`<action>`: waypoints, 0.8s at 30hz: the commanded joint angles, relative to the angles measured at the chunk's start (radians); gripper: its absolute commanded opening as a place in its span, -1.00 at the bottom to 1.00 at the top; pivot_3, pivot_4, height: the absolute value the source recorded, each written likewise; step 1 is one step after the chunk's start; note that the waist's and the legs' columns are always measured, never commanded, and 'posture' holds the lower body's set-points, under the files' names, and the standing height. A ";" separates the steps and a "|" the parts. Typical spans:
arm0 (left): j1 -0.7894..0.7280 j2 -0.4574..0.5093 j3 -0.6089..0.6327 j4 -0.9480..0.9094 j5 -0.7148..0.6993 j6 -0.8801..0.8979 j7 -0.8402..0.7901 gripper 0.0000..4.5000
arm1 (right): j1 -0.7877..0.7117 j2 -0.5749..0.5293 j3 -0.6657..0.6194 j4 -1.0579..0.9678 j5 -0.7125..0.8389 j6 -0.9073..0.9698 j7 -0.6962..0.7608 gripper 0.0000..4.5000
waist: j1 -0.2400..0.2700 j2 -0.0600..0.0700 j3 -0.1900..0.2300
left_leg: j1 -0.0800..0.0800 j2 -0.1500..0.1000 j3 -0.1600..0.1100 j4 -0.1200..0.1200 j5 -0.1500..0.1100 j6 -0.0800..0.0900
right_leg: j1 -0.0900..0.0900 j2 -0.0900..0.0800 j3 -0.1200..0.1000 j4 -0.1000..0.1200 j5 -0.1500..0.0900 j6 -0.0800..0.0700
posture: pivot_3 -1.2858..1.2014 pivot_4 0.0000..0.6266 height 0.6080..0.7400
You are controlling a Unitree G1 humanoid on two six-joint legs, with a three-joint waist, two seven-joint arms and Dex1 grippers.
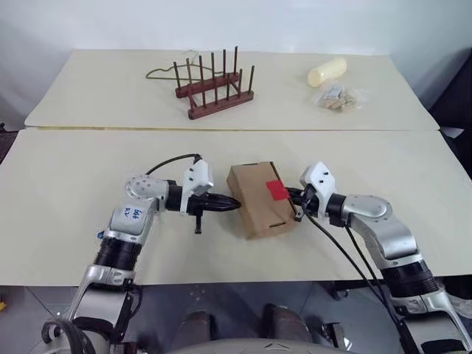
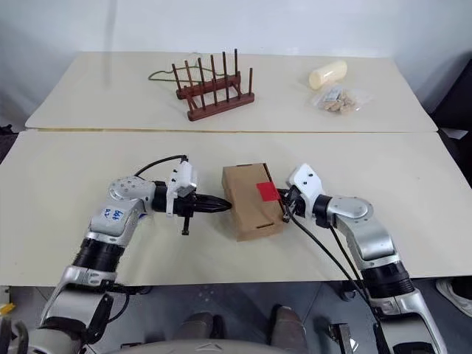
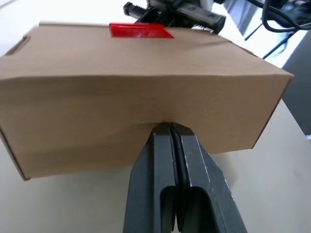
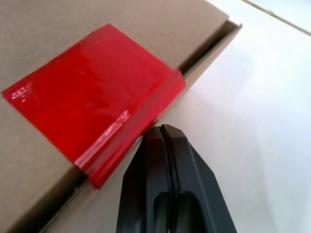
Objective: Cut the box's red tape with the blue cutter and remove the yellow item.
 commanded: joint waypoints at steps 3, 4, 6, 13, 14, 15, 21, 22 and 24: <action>0.044 -0.024 -0.082 -0.128 0.012 0.103 0.115 -0.98 | -0.105 0.039 0.030 0.150 -0.050 -0.146 0.084 -1.00 | 0.003 0.000 0.000 | 0.001 0.000 0.000 0.002 0.000 0.000 | 0.002 0.000 0.000 0.001 0.000 0.000 | 0.03 -0.52 1.00; 0.047 -0.019 -0.091 -0.131 0.017 0.101 0.120 -0.98 | -0.118 0.044 0.028 0.177 -0.058 -0.164 0.093 -1.00 | 0.003 0.000 0.000 | 0.001 0.000 -0.001 0.003 0.000 0.000 | 0.002 0.000 0.000 0.002 0.000 0.000 | 0.03 -0.52 1.00; 0.051 -0.008 -0.108 -0.135 0.029 0.100 0.134 -0.98 | -0.154 0.056 0.025 0.241 -0.077 -0.209 0.107 -1.00 | 0.003 0.000 0.000 | 0.001 0.000 -0.001 0.006 0.000 0.000 | 0.003 0.000 0.001 0.003 0.000 0.000 | 0.03 -0.52 1.00; 0.071 0.044 -0.090 -0.172 0.017 0.162 0.188 -0.98 | -0.259 0.061 0.003 0.424 -0.118 -0.327 0.148 -1.00 | -0.002 0.001 0.000 | 0.001 0.001 -0.001 0.007 0.000 -0.001 | 0.001 0.000 0.001 0.007 0.000 -0.002 | 0.03 -0.52 1.00; 0.079 0.065 -0.068 -0.196 0.011 0.161 0.193 -0.98 | -0.263 0.041 -0.013 0.441 -0.118 -0.345 0.151 -1.00 | -0.002 0.001 0.000 | 0.001 0.002 -0.001 0.007 0.000 -0.001 | 0.000 0.000 0.001 0.007 0.000 -0.002 | 0.03 -0.52 1.00; 0.090 0.089 -0.043 -0.223 0.002 0.158 0.193 -0.98 | -0.264 0.017 -0.030 0.451 -0.111 -0.355 0.162 -1.00 | -0.002 0.001 0.000 | 0.001 0.002 -0.001 0.007 0.000 -0.001 | 0.000 0.000 0.001 0.007 0.000 -0.002 | 0.03 -0.52 1.00; 0.206 0.255 0.142 -0.384 -0.112 0.192 0.153 -0.98 | -0.265 -0.092 -0.145 0.516 -0.029 -0.373 0.246 -1.00 | -0.001 0.002 0.001 | 0.000 0.002 -0.001 0.007 0.000 -0.002 | 0.000 0.000 0.001 0.006 0.000 -0.002 | 0.03 -0.52 1.00; 0.251 0.282 0.249 -0.415 -0.156 0.217 0.156 -0.98 | -0.255 -0.115 -0.190 0.498 0.043 -0.340 0.325 -1.00 | -0.003 0.002 0.001 | 0.000 0.002 -0.001 0.007 0.000 -0.002 | 0.000 0.000 0.001 0.006 0.000 -0.002 | 0.03 -0.52 1.00; 0.345 0.323 0.449 -0.448 -0.224 0.209 0.146 -0.72 | -0.232 -0.132 -0.272 0.447 0.156 -0.274 0.390 -0.75 | -0.009 0.005 0.002 | 0.000 0.004 -0.002 0.006 -0.001 -0.002 | 0.000 0.001 0.001 0.006 0.000 -0.002 | 0.03 -0.52 1.00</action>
